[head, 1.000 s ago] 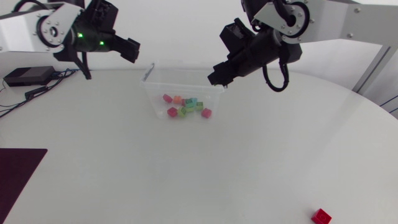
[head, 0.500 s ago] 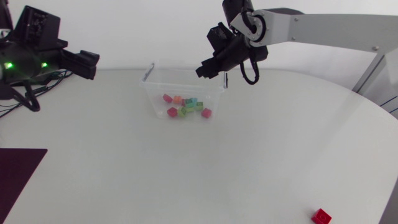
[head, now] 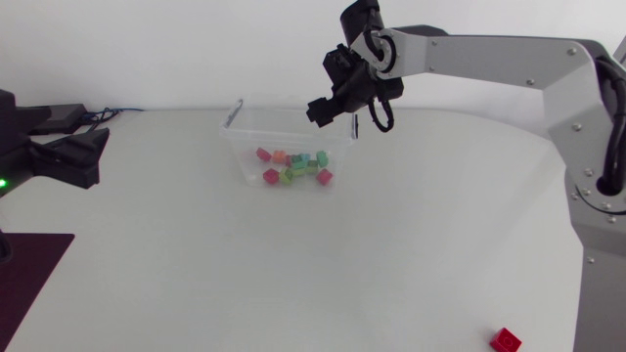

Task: Pick up the duplo bricks and place them in the container

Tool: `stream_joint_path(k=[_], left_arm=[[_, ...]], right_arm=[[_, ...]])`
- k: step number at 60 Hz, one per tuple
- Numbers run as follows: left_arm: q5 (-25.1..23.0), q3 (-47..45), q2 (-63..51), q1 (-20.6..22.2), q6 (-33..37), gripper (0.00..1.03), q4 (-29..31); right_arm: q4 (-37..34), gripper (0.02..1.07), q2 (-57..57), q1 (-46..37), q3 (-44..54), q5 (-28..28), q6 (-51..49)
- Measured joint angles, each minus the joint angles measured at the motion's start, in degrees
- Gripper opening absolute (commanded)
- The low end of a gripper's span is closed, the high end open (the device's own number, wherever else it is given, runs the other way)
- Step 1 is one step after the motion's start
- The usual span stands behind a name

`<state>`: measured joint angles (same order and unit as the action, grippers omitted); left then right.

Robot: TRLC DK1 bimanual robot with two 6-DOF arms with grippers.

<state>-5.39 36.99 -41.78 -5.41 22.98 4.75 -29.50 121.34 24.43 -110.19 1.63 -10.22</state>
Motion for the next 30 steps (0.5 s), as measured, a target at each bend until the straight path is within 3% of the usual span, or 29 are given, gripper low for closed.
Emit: stream_joint_path(k=[11,30], left_arm=[[-2.29,-4.61,8.57,-1.62,-0.04,0.99,1.51],[-2.80,-12.37,21.46,-2.36,0.00,0.99,5.35]], right_arm=[[2.58,1.02,-9.33,-0.15,10.78,0.00,1.03],[4.02,1.02,-38.12,-0.52,38.47,0.13,4.26]])
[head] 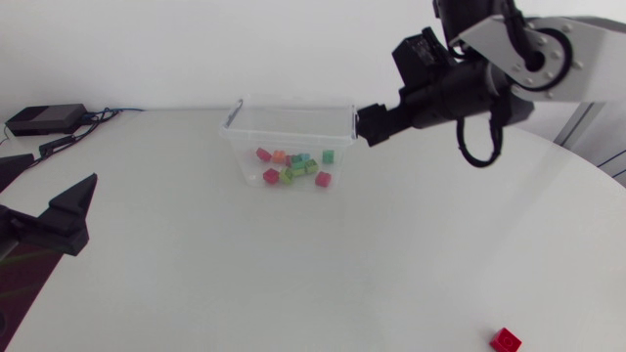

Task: Pick up the duplo bricks and place them in the container

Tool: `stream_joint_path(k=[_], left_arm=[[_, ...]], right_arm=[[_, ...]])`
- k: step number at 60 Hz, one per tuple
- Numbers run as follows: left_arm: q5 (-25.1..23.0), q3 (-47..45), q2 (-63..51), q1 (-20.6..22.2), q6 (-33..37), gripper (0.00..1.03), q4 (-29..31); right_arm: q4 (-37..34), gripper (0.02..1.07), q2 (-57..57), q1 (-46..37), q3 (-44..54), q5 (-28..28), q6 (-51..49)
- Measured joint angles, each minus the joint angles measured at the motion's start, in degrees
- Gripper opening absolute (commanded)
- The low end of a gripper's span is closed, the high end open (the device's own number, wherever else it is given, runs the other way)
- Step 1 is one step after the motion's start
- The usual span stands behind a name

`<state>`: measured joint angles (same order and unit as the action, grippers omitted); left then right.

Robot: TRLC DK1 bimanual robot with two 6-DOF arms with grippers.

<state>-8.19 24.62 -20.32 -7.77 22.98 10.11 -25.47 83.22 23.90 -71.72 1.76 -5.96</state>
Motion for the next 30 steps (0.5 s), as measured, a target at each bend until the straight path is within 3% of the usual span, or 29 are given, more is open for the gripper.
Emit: stream_joint_path(k=[14,30], left_arm=[[-0.22,-2.73,6.32,-0.28,-1.29,0.99,1.64],[-0.22,-5.68,12.17,-1.73,-4.81,0.99,2.97]], right_arm=[[-1.75,1.02,-8.98,-5.01,15.63,2.08,-0.31],[-5.97,1.01,-14.69,-13.31,25.55,5.31,-4.76]])
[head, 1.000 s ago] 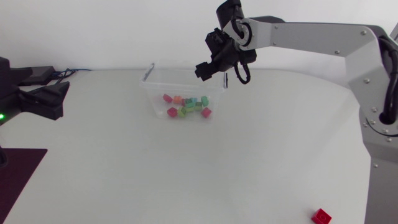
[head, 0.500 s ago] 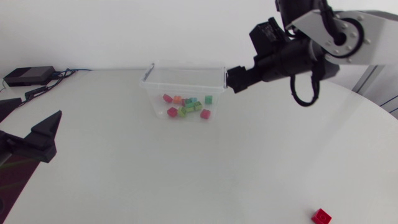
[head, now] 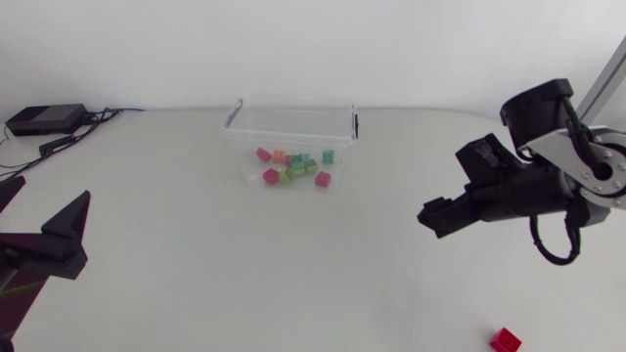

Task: Pick up the duplo bricks and place them in the container

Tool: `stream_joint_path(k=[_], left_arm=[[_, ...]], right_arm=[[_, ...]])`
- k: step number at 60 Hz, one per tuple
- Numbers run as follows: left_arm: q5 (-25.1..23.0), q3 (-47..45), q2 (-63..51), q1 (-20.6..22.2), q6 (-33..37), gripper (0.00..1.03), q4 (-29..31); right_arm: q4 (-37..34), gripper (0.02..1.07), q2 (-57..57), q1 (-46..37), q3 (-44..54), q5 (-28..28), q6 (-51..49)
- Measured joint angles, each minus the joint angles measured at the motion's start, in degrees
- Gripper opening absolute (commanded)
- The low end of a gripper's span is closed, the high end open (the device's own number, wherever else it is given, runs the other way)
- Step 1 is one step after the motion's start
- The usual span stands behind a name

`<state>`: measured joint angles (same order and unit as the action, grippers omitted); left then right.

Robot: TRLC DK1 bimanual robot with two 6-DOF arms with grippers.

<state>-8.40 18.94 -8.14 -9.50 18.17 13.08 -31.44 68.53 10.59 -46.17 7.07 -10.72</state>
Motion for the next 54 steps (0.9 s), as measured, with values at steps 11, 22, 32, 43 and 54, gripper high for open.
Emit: stream_joint_path(k=[11,22,32,43,54], left_arm=[[0.00,-2.75,4.35,-0.46,-1.31,0.99,0.39],[-0.17,-4.26,7.54,-0.46,-2.14,0.99,1.38],[-0.66,-5.22,8.26,0.13,-2.16,0.99,2.08],[-0.79,-6.67,8.26,0.52,-2.19,0.99,0.87],[-0.81,-7.74,8.26,0.46,-3.43,0.99,-1.88]], right_arm=[[-0.79,0.99,-2.29,-5.88,5.20,0.85,-4.17],[-1.84,0.99,-4.28,-9.97,9.18,0.87,-7.63],[-5.77,0.99,-6.95,-12.66,11.65,1.18,-9.11],[-11.17,0.99,-9.66,-14.49,11.67,1.31,-10.86],[-16.33,0.99,-10.14,-14.84,12.17,0.59,-13.53]])
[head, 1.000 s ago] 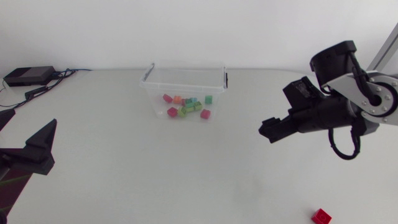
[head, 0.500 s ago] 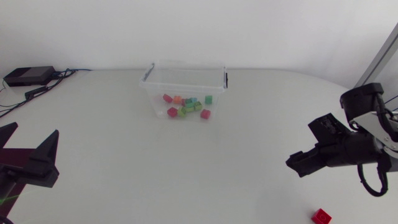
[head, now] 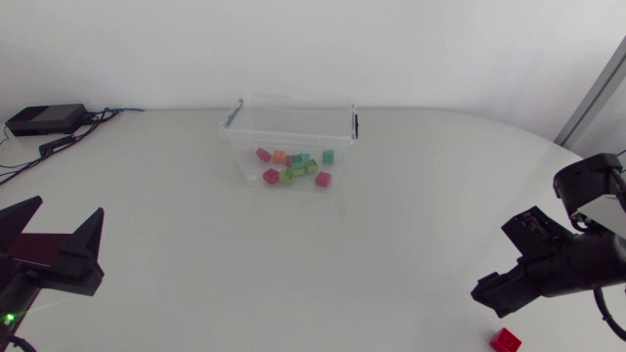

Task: Pick up the duplo bricks and place them in the container

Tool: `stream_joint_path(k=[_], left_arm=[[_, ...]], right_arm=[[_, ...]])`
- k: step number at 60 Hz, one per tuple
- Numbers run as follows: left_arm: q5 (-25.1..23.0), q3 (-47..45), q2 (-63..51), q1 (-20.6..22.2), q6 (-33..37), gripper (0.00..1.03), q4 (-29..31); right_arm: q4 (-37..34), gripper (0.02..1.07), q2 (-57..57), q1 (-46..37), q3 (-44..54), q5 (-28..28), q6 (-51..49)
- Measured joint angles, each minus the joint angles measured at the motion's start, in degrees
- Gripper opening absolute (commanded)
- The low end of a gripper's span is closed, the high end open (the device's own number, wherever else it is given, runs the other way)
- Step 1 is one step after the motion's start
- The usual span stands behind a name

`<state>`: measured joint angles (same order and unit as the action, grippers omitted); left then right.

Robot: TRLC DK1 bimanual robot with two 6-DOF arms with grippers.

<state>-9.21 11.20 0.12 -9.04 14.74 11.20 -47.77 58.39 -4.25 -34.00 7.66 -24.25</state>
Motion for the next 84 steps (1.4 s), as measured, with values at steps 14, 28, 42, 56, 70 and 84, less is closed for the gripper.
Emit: stream_joint_path(k=[14,28,42,56,70,84], left_arm=[[0.00,-0.66,0.00,-0.22,-0.48,0.99,-2.12],[0.02,-2.14,0.00,-0.22,-1.70,0.99,-3.58],[0.02,-3.45,0.00,-0.15,-2.34,0.99,-6.19],[0.02,-6.80,0.00,-0.15,-2.30,0.99,-9.22],[0.02,-8.63,0.02,1.16,-2.27,0.99,-11.41],[1.60,-9.88,0.02,3.23,-1.38,0.99,-13.22]], right_arm=[[-6.08,0.99,-0.74,-0.68,1.51,-2.71,-3.96],[-7.80,0.99,-1.92,-3.06,5.11,-6.54,-8.90],[-6.78,0.99,0.37,-4.17,6.01,-7.10,-11.85],[-4.28,0.99,5.62,-3.61,6.95,-7.30,-12.07],[-1.68,0.92,8.41,-3.19,7.13,-7.98,-12.24],[1.22,0.68,11.32,-2.97,7.15,-8.41,-12.26]])
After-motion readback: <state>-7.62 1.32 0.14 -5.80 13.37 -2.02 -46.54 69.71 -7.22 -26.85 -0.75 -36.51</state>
